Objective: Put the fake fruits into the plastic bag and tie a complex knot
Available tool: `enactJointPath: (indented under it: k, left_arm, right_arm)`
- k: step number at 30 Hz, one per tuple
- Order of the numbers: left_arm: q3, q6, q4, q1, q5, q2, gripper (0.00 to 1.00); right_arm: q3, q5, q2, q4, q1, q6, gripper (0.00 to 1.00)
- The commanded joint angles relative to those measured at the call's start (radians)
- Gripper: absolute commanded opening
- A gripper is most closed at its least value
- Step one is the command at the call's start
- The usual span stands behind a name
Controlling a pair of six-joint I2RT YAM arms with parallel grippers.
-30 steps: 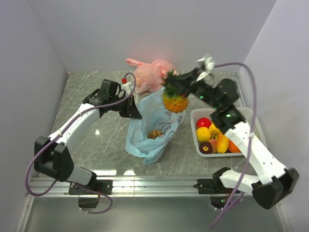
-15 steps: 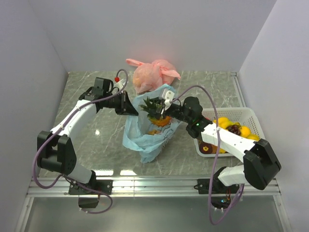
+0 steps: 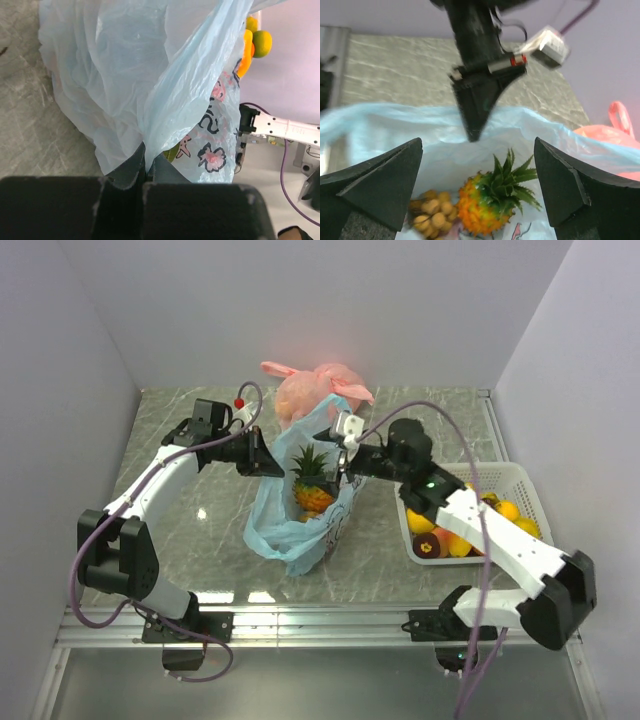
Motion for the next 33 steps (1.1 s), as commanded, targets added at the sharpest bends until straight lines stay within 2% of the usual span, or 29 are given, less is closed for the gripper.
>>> enactJointPath:
  k: [1,3,5,6,7,9,10,12,13,17,19,21,26,33]
  left_arm:
    - [0.047,0.002,0.010,0.000,-0.041,-0.010,0.00]
    - [0.044,-0.004,0.015,0.000,-0.052,-0.017,0.01]
    - [0.039,-0.005,0.019,-0.003,-0.061,-0.034,0.01]
    - [0.033,-0.005,0.021,-0.003,-0.067,-0.039,0.01]
    - [0.032,-0.001,0.018,-0.004,-0.072,-0.041,0.00]
    - [0.022,0.005,0.015,-0.004,-0.082,-0.051,0.01]
    - [0.019,0.008,0.010,-0.004,-0.087,-0.053,0.00]
    - [0.012,0.008,0.015,-0.004,-0.092,-0.060,0.01]
    - [0.010,0.007,0.015,-0.006,-0.096,-0.062,0.00]
    - [0.002,0.001,0.018,-0.006,-0.108,-0.074,0.01]
    - [-0.005,0.002,0.022,-0.008,-0.108,-0.076,0.00]
    - [-0.011,0.001,0.027,-0.008,-0.102,-0.073,0.00]
    - [0.002,0.022,0.006,-0.008,-0.098,-0.059,0.01]
    - [-0.014,0.024,0.007,-0.008,-0.102,-0.064,0.01]
  right_arm:
    - [0.175,-0.056,-0.109,-0.322,0.007,0.058,0.99]
    - [0.243,0.007,-0.140,-0.504,-0.016,0.111,0.99]
    - [0.263,0.009,-0.178,-0.613,-0.066,0.137,0.99]
    - [0.263,-0.027,-0.190,-0.706,-0.176,0.140,1.00]
    - [0.263,-0.072,-0.198,-0.760,-0.235,0.117,1.00]
    - [0.301,-0.134,-0.184,-0.981,-0.357,0.033,1.00]
    - [0.318,-0.133,-0.167,-1.059,-0.461,-0.056,1.00]
    - [0.351,-0.075,-0.120,-1.229,-0.557,-0.119,1.00]
    - [0.352,-0.046,-0.106,-1.265,-0.657,-0.151,1.00]
    - [0.312,0.094,-0.040,-1.353,-0.891,-0.136,0.99]
    - [0.267,0.193,-0.005,-1.364,-0.948,-0.104,0.98]
    - [0.212,0.225,0.050,-1.330,-1.020,-0.083,0.94]
    - [0.147,0.249,0.130,-1.253,-1.044,-0.012,0.93]
    - [0.093,0.295,0.182,-1.259,-1.040,-0.001,0.90]
